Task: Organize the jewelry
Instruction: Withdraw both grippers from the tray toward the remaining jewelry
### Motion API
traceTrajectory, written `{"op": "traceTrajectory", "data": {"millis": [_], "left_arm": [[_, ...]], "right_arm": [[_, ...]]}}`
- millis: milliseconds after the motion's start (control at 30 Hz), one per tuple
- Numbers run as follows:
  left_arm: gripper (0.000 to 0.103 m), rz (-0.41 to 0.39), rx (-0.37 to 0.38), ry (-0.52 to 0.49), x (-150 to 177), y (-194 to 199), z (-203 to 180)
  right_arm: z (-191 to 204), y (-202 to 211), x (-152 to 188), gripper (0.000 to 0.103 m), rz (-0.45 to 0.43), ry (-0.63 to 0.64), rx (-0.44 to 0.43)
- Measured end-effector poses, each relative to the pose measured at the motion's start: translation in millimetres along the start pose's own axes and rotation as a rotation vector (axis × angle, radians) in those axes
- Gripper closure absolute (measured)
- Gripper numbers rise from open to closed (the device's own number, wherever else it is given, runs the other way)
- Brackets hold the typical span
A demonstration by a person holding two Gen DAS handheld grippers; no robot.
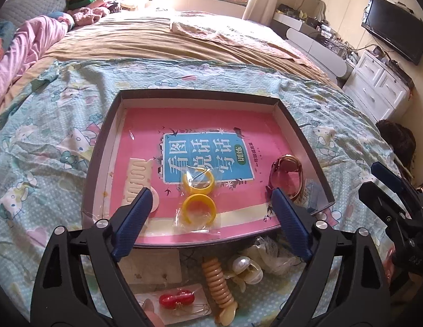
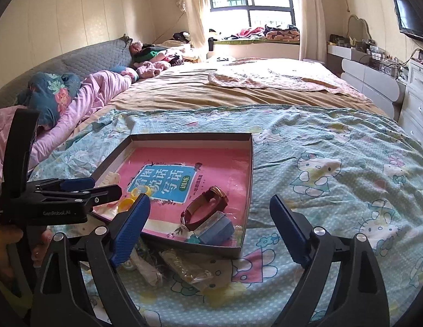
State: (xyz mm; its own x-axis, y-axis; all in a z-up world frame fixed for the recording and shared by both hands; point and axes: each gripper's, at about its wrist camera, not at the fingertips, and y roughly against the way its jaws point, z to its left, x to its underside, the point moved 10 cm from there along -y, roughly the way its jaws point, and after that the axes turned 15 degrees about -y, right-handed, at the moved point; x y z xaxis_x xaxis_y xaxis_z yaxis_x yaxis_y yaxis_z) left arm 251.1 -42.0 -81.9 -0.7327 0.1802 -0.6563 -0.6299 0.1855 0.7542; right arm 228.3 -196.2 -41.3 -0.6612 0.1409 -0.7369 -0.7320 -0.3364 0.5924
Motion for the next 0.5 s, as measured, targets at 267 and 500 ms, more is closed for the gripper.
{"op": "traceTrajectory", "data": {"millis": [267, 500], "left_arm": [[0.01, -0.072, -0.01, 0.022, -10.4, 38.2, 4.1], [0.01, -0.121, -0.035, 0.037, -13.8, 67.7, 11.9]], "right_arm": [[3.8, 24.6, -10.7, 0.011, -0.043, -0.016, -0.018], [11.0, 44.0, -17.5, 0.011, -0.076, -0.006, -0.037]]}}
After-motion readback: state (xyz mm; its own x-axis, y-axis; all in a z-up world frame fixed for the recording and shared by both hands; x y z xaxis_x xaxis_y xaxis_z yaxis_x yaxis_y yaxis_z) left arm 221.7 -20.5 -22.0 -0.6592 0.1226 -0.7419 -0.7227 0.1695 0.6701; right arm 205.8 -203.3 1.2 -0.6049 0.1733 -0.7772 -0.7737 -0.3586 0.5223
